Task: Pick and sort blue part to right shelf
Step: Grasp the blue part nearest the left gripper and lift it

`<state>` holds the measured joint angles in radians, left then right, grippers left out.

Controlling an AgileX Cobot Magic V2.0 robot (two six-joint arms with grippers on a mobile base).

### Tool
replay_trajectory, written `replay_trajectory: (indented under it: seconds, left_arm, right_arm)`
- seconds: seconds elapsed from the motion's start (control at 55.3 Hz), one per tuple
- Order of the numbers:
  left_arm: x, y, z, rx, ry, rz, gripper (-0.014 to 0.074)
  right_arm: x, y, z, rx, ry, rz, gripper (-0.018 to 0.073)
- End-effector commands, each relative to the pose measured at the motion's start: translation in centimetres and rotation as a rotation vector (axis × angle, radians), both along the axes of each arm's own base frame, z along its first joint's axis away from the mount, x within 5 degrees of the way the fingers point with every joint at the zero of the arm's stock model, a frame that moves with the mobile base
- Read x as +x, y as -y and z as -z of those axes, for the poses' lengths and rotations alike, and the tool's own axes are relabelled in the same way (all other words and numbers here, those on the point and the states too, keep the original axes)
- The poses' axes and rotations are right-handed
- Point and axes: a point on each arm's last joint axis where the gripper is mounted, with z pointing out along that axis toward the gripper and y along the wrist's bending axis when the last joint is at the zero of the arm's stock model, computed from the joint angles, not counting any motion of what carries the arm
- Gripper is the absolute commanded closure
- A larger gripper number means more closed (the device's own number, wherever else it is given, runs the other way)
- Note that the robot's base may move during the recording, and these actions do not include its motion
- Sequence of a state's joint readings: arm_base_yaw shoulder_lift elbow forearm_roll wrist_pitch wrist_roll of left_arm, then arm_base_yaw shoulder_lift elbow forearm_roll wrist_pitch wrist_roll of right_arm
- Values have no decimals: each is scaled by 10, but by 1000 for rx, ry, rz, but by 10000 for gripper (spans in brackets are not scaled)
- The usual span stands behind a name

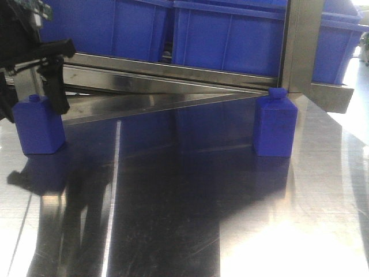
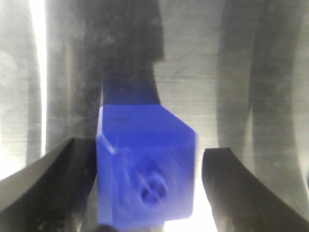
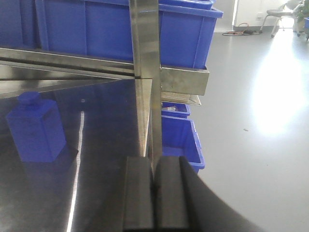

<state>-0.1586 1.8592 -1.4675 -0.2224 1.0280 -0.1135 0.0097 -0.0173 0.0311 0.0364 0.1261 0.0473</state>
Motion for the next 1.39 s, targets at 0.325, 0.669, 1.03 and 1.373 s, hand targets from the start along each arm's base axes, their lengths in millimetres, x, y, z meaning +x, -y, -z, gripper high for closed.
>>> replay_trajectory:
  seconds: [0.325,0.669,1.03,1.373]
  left_arm:
    - [5,0,-13,9,57,-28,131]
    - [5,1,-16,9,58,-22,329]
    - [-12,-1,-68,22,124,86,328]
    - [-72,-13,-138,30,415,151,314]
  right_arm:
    - [-1,0,-12,-6,113,6,501]
    - [-1,0,-12,-6,113,6,501]
    - [-1,0,-12,-6,114,6,501]
    - [-1,0,-12,-6,114,6,501]
